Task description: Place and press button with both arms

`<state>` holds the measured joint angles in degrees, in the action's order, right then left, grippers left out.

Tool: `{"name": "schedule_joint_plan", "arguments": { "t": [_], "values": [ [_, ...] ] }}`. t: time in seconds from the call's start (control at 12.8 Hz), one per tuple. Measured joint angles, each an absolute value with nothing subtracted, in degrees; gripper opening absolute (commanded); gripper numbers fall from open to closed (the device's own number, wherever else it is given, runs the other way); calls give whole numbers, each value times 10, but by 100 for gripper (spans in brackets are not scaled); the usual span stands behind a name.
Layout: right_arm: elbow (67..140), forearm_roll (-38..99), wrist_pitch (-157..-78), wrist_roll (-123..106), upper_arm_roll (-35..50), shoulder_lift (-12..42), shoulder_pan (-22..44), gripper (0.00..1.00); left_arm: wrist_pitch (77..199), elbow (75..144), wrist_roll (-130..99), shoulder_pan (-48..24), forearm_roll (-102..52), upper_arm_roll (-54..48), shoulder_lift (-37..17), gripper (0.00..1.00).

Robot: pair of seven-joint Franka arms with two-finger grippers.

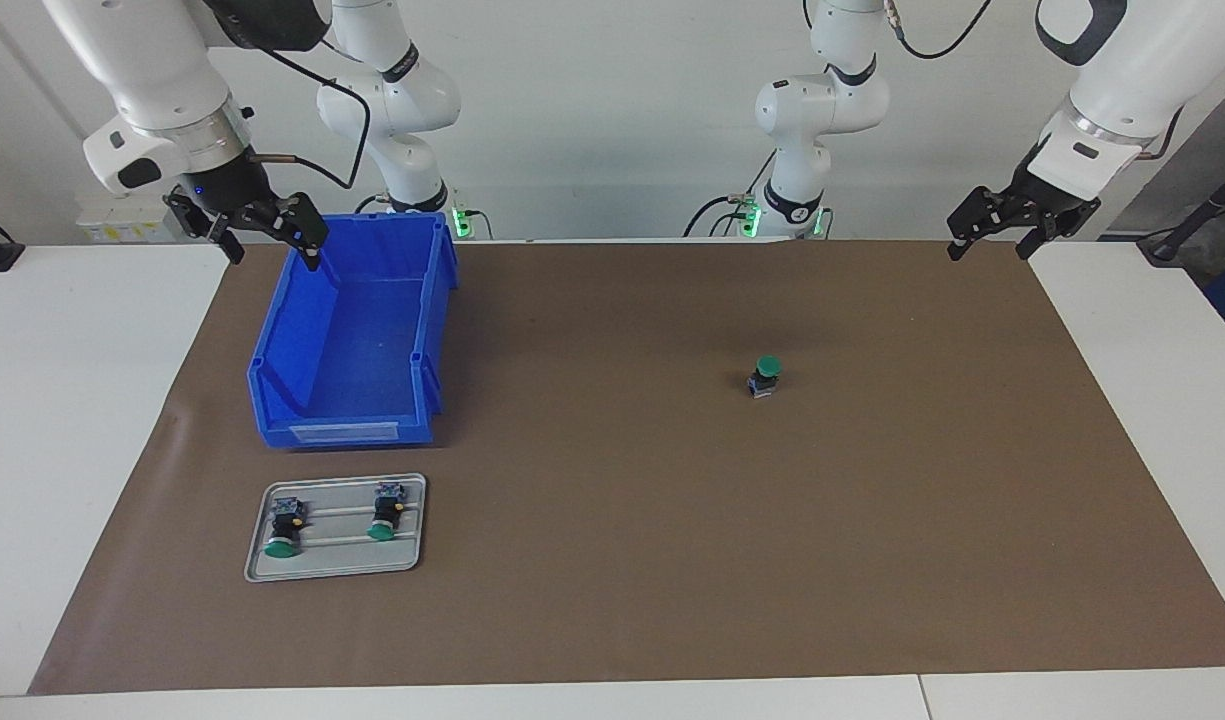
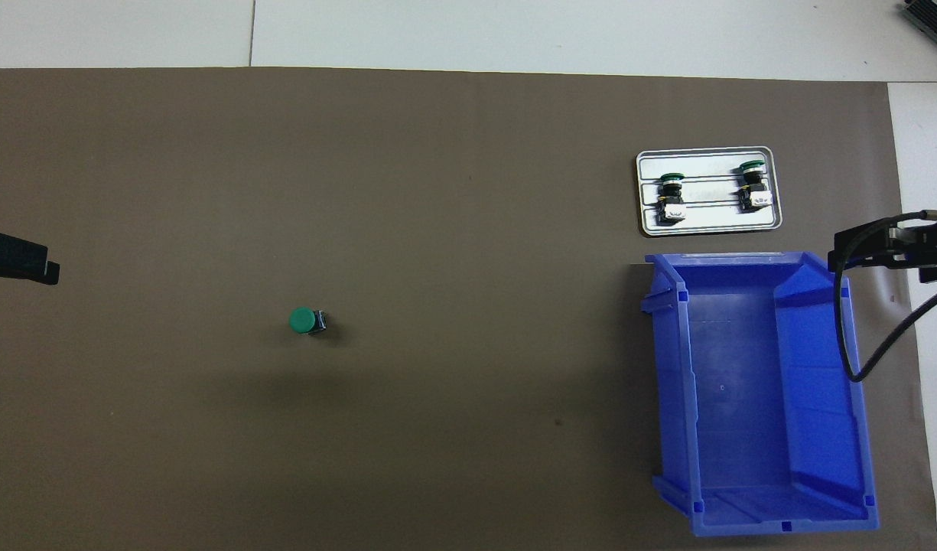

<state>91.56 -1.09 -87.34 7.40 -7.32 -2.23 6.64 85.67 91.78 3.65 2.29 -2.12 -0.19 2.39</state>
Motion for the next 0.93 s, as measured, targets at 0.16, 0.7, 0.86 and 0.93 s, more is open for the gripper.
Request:
{"name": "schedule_joint_plan", "arguments": {
  "t": [0.16, 0.7, 0.86, 0.93],
  "values": [
    [916, -11, -873, 74, -73, -22, 66, 100, 857, 918, 36, 23, -21, -2, 24, 100],
    [949, 39, -948, 132, -70, -21, 176, 100, 857, 918, 36, 23, -21, -2, 24, 100],
    [979, 39, -1022, 214, -66, -12, 261, 100, 857, 918, 36, 23, -21, -2, 24, 100],
    [984, 39, -1052, 255, -65, 2, 298, 100, 857, 918, 36, 23, -21, -2, 24, 100]
  ]
}}
